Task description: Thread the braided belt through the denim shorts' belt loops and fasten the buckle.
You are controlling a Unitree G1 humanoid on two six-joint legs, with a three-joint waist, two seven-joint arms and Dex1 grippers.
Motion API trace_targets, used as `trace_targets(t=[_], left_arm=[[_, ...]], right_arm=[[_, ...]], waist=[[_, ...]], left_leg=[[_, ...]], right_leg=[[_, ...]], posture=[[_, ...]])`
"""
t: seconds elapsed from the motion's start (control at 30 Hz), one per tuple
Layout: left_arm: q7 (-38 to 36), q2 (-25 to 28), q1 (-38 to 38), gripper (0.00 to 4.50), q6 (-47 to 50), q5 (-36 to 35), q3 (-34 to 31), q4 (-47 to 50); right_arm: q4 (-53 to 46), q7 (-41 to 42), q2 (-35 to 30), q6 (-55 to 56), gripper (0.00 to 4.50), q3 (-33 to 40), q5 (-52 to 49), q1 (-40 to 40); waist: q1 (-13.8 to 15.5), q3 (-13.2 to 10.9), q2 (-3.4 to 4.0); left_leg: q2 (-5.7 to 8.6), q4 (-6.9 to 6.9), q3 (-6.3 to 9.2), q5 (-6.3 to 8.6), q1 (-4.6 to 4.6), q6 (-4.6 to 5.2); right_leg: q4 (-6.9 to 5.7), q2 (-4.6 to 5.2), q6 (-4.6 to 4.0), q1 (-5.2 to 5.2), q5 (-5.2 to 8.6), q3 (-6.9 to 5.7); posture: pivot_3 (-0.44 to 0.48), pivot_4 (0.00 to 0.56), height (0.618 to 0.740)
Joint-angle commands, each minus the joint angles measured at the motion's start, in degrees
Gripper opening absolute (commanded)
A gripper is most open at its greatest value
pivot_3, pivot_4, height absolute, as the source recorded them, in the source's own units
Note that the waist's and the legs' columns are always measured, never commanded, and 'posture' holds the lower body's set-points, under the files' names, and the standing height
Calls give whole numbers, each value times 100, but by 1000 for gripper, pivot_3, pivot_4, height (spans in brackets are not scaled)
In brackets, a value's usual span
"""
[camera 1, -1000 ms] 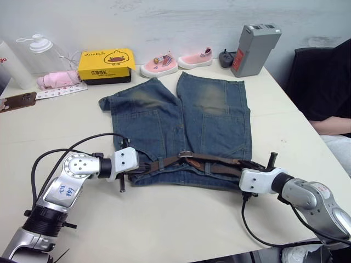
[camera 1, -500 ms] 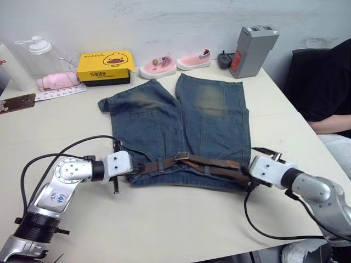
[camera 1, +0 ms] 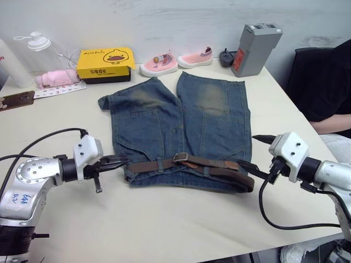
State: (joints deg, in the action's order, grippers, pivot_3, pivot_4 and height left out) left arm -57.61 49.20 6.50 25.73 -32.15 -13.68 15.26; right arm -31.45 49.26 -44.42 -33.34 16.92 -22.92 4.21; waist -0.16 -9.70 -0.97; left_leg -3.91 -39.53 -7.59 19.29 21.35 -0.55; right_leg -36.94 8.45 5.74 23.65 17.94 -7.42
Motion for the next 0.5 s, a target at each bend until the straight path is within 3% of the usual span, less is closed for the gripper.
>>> trace_targets(t=[0.03, 0.17, 0.4, 0.5], left_arm=[[-67, 309, -202, 0, 1069, -1055, -681, 525], [133, 399, -349, 0, 1531, -1420, -1134, 669], [479, 254, -469, 0, 1512, -1338, -1160, 1005], [606, 230, -429, 901, 1534, -1400, -1214, 1081]], right_arm=[[-230, -21, -54, -684, 4459, 556, -907, 7], [-204, -134, -167, -904, 4459, 741, -1175, 76], [-201, -339, -225, -884, 4459, 488, -1105, 184], [-178, -404, -235, -896, 4500, 443, -1148, 241]], waist=[[1, -10, 2], [3, -23, 8], [5, -32, 14], [6, -33, 14]], left_leg=[[1, 3, 2, 0, 4, 0], [11, 6, 1, 2, 6, 2], [11, 7, 0, 1, 5, -1], [11, 9, 0, 1, 6, -2]], right_leg=[[5, 0, 0, 0, 0, -3], [12, 2, 2, 0, -1, -2], [11, 1, 3, 1, -1, -1], [12, 1, 3, 1, -1, -1]], posture=[[0, 150, 698], [0, 150, 698], [0, 150, 698], [0, 150, 698]])
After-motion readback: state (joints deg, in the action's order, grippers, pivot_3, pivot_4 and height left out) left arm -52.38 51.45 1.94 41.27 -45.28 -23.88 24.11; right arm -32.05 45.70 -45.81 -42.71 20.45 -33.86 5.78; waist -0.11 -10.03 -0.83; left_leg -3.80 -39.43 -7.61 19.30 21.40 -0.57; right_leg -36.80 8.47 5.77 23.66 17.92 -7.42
